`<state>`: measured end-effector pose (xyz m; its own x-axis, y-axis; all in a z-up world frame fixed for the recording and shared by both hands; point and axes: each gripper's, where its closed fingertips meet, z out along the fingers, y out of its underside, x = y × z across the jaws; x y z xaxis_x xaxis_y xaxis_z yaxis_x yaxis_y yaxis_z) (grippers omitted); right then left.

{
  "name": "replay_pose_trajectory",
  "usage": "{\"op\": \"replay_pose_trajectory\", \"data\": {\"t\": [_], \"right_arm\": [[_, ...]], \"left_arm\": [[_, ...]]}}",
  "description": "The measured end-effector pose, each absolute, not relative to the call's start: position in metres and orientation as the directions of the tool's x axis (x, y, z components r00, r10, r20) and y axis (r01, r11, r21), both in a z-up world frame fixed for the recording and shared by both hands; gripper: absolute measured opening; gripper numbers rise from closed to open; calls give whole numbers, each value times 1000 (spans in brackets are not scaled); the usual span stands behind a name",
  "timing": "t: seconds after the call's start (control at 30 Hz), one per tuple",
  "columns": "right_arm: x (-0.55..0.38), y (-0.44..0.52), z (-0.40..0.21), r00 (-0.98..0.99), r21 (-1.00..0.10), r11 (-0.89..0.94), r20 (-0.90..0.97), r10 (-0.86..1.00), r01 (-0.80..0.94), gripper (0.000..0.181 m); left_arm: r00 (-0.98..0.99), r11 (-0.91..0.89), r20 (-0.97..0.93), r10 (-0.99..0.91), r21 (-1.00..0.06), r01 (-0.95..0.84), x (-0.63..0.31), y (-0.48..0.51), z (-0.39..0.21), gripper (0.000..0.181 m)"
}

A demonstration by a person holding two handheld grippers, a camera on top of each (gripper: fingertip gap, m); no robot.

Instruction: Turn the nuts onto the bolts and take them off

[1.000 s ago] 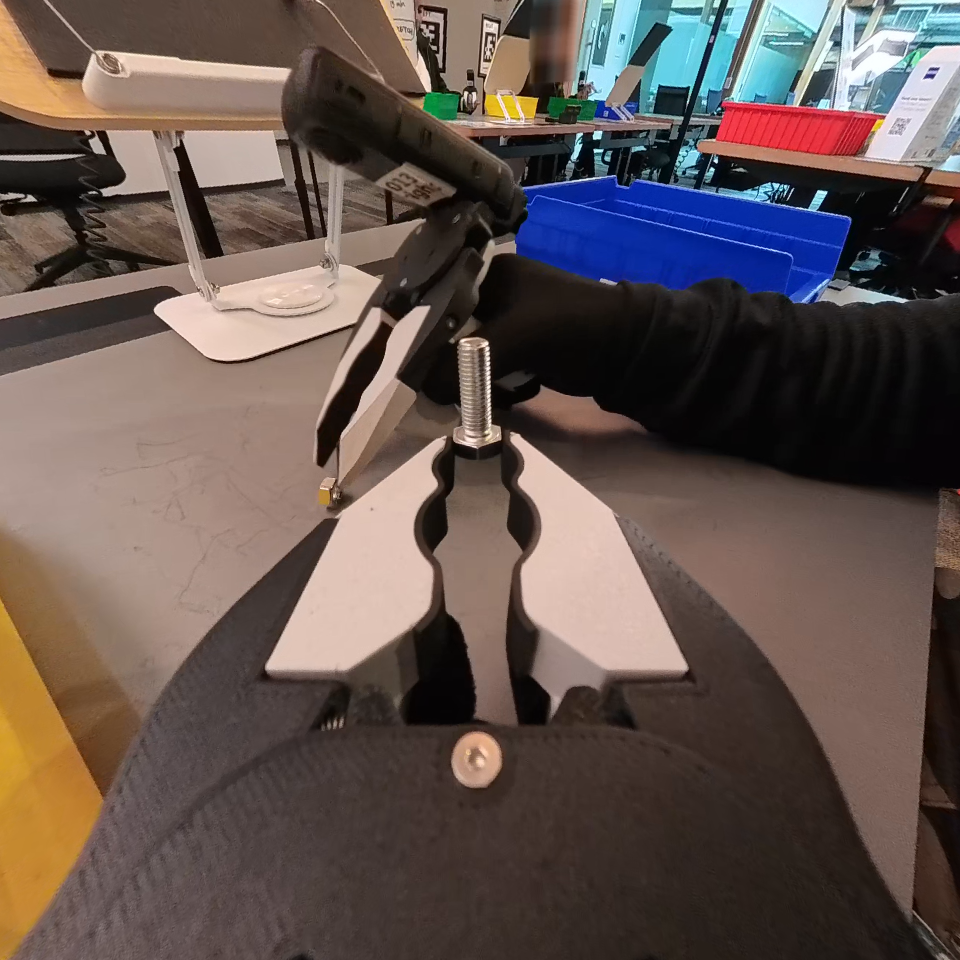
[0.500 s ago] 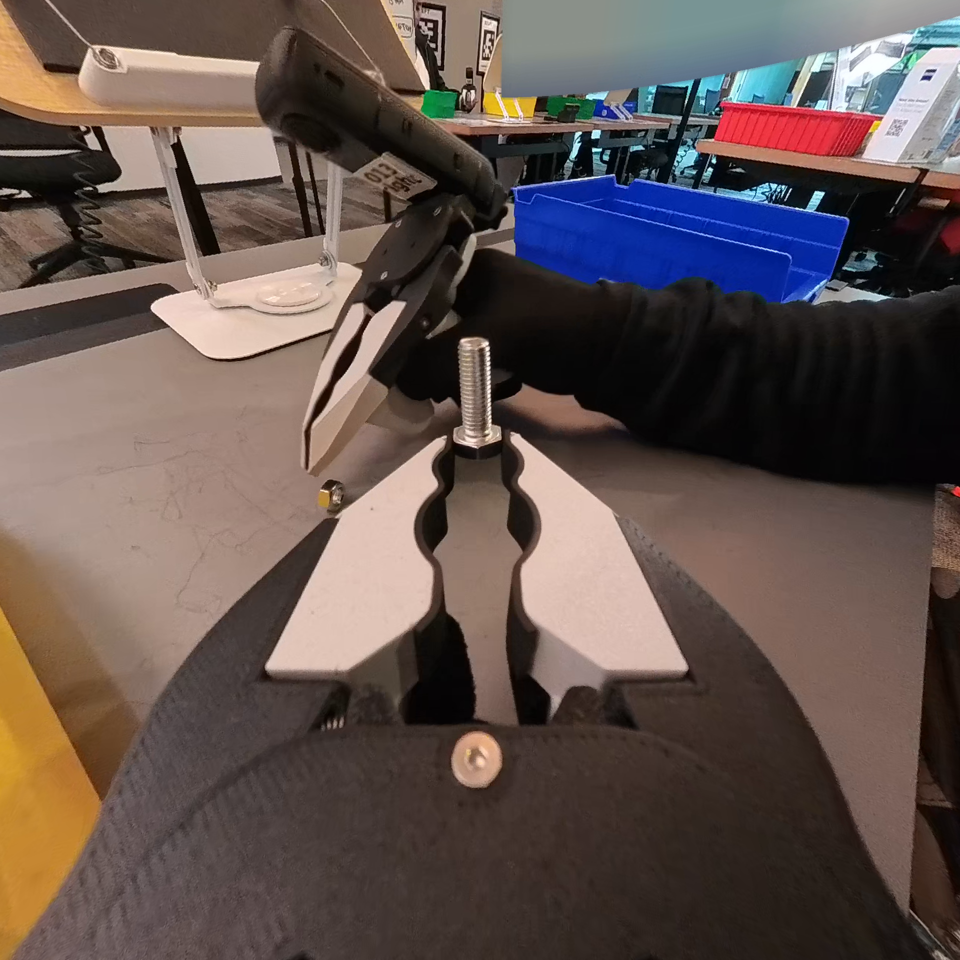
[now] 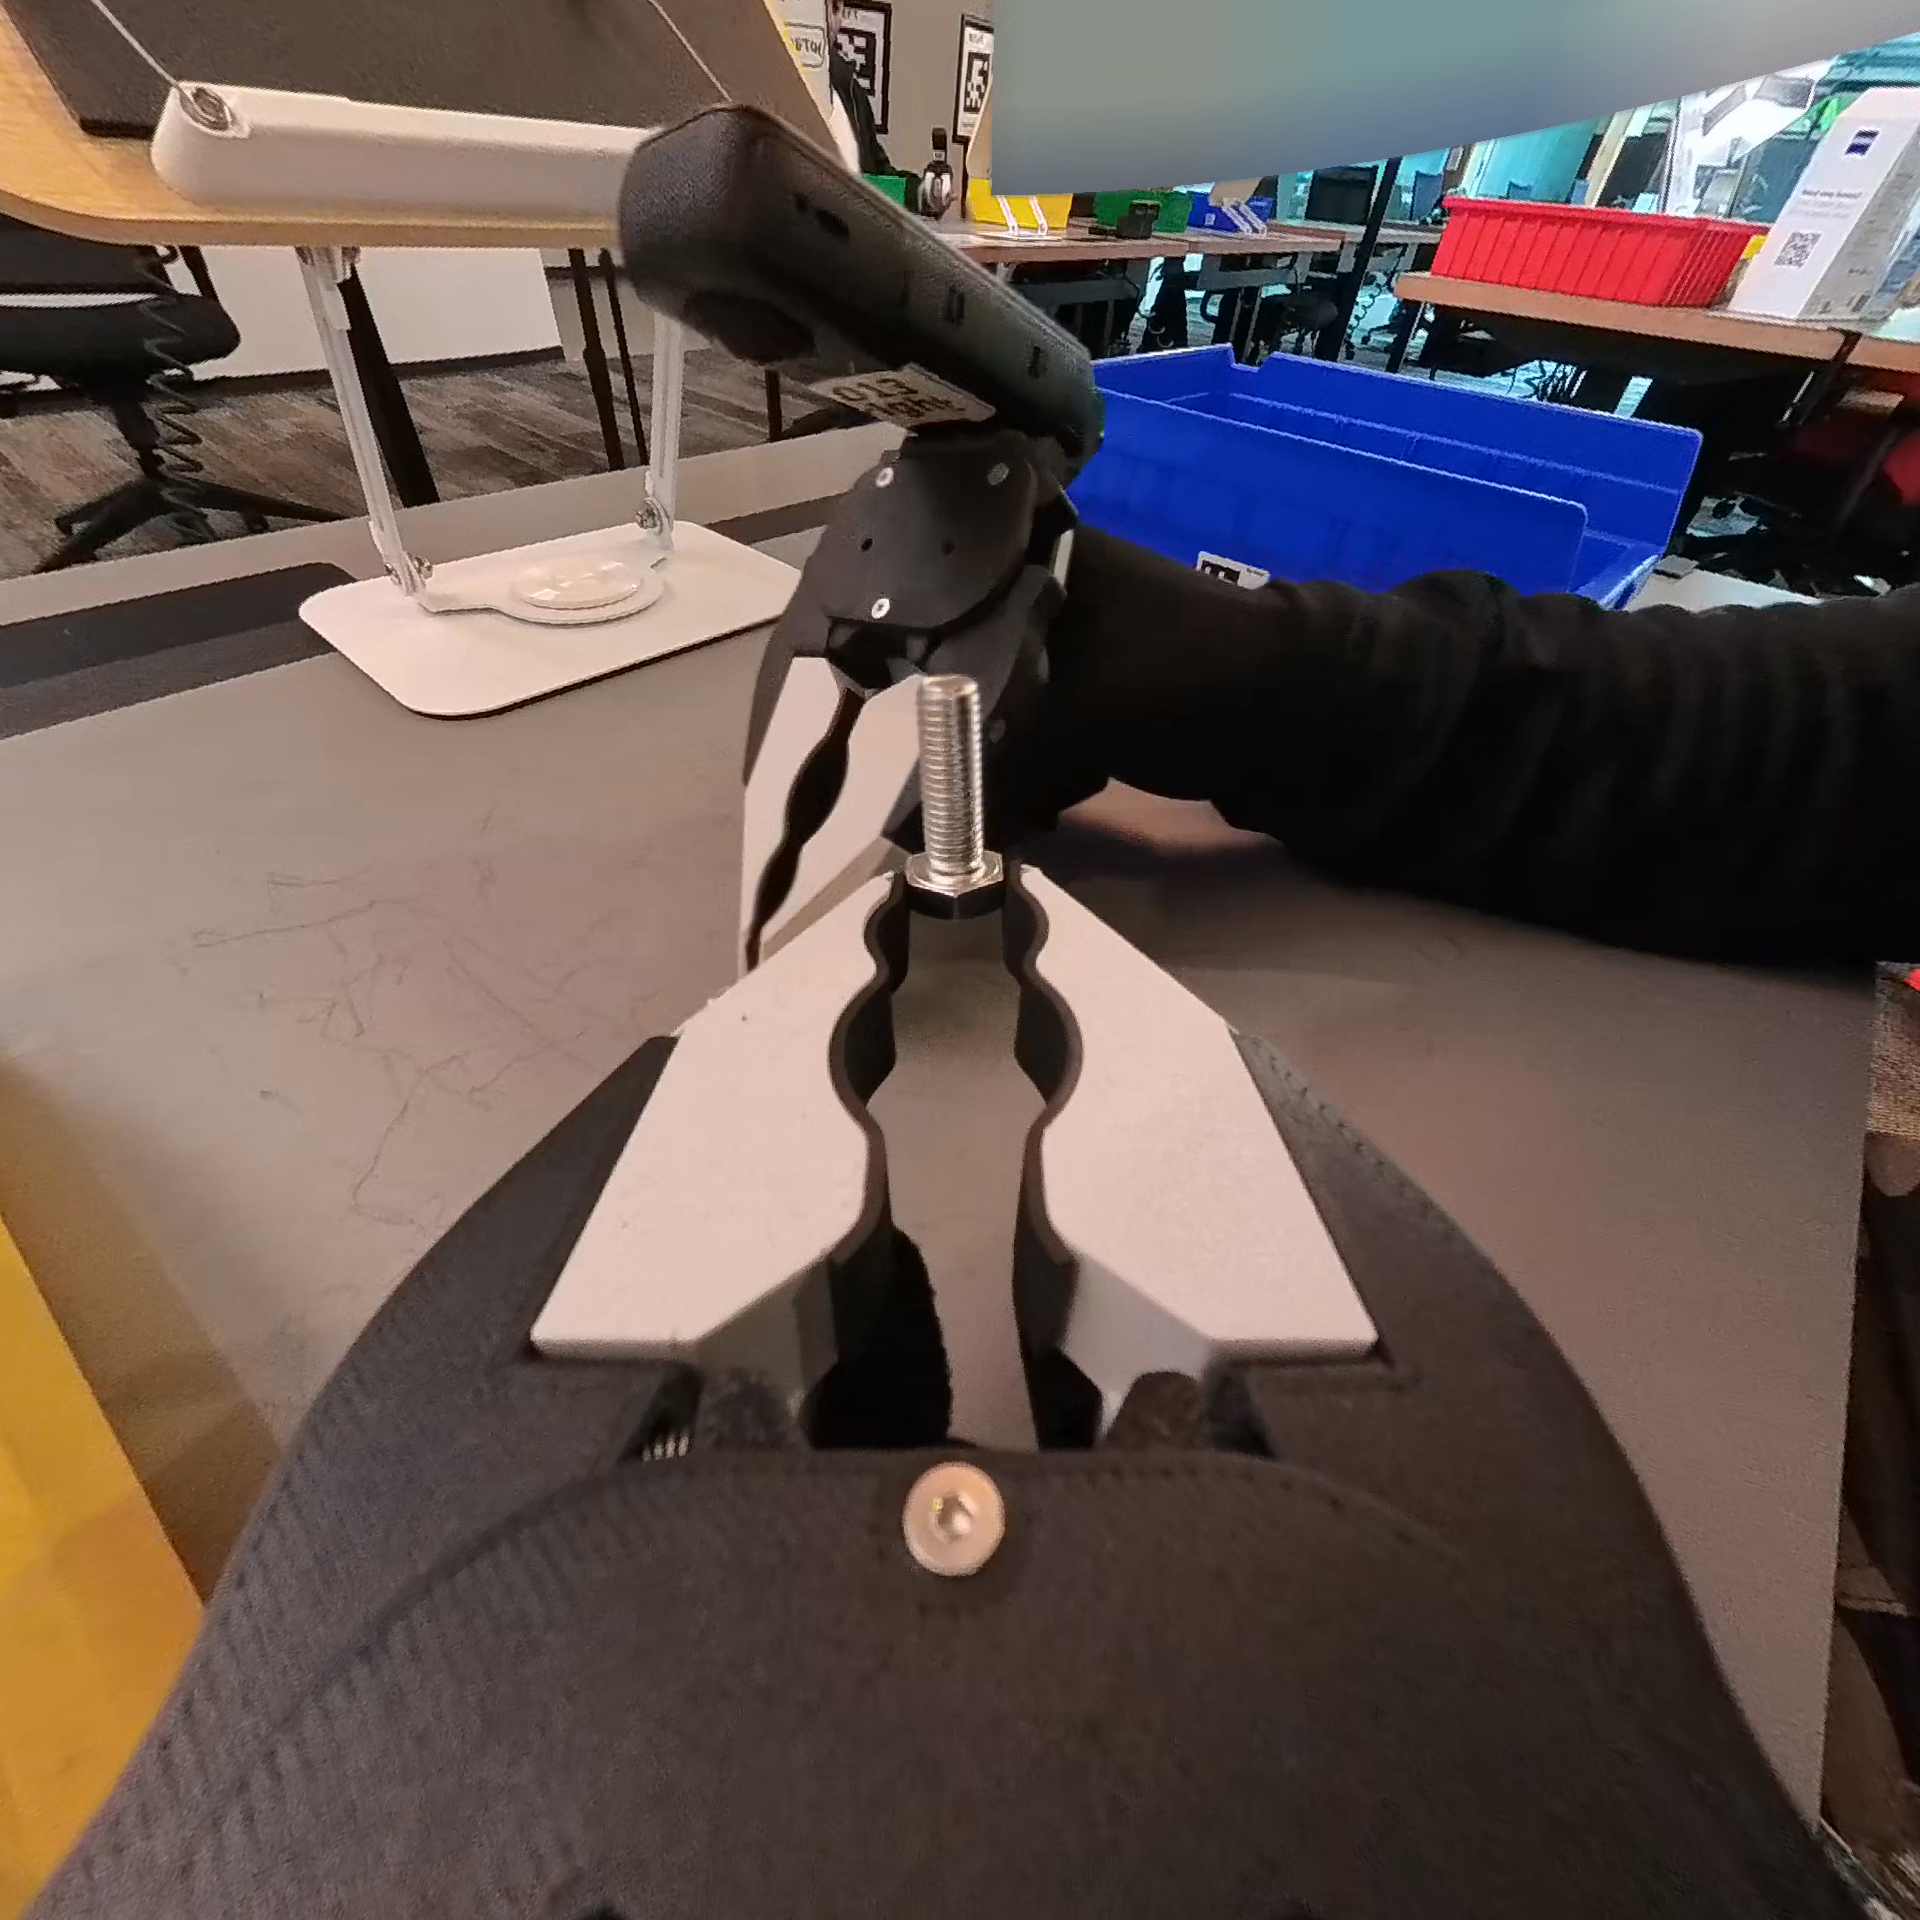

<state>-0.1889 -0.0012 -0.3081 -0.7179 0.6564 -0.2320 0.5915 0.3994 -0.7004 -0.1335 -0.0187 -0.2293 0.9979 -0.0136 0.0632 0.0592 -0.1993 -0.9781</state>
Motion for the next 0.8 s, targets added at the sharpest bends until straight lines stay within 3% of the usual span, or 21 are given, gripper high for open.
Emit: {"op": "replay_pose_trajectory", "data": {"t": [0.3,0.7,0.8], "right_arm": [[-194,4,-306,-711,-721,386,-209,671,576,23],[-199,2,-314,-710,-708,421,-161,685,567,18],[-199,1,-312,-710,-714,419,-155,687,561,24]], "left_arm": [[998,-203,61,-14,-978,57,-133,-18,-230,15],[998,-203,66,-16,-977,61,-133,-18,-230,15],[998,-203,67,-16,-977,62,-133,-18,-230,15]]}}
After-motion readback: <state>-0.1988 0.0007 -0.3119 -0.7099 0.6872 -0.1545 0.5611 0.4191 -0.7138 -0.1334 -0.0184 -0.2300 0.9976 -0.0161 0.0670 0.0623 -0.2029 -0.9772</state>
